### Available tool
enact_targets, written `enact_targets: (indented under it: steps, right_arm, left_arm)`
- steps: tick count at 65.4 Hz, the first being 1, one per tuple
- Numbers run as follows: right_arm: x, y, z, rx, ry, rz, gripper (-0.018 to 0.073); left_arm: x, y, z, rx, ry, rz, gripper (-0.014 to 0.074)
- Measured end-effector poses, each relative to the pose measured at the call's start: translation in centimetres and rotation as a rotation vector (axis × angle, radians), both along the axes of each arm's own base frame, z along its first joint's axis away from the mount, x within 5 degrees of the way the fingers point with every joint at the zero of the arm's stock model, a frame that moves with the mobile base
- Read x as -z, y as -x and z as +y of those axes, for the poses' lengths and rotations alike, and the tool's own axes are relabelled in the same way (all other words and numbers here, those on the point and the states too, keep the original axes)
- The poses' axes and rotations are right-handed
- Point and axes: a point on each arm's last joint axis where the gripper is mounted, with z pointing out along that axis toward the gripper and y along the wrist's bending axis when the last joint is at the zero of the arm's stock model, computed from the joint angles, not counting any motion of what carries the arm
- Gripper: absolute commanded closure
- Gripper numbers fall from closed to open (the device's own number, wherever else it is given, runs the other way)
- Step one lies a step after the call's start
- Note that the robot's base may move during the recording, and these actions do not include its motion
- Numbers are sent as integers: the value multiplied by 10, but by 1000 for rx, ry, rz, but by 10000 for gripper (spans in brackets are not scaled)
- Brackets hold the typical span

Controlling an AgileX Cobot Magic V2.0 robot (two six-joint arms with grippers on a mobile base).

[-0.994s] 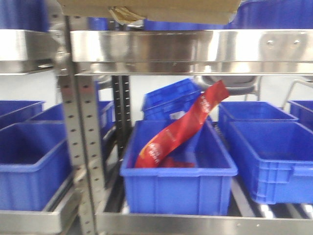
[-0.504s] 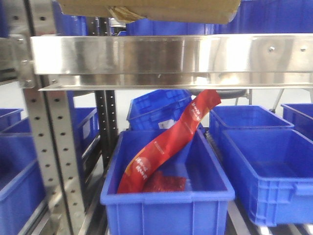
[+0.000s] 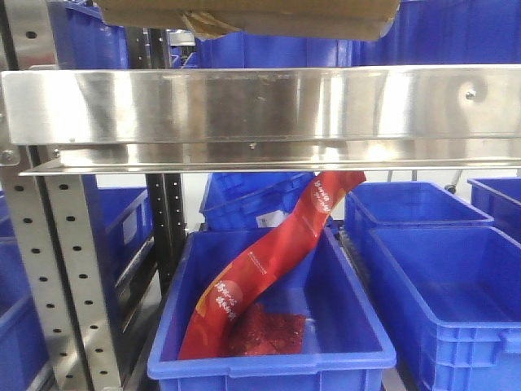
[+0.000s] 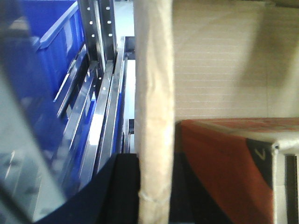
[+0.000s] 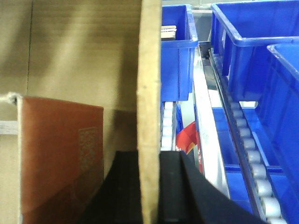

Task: Stack two boxes on right shelf middle
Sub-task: 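Lower the box stack onto the middle shelf level with both grippers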

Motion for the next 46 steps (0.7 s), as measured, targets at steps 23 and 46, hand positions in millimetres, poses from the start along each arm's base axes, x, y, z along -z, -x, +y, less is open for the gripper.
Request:
enact_targets:
  steps: [23, 46]
  right_arm:
    - [0, 0, 0, 0, 0, 0, 721]
    - [0, 0, 0, 0, 0, 0, 721]
  left_arm:
    - [0, 0, 0, 0, 0, 0, 707]
    - [0, 0, 0, 0, 0, 0, 707]
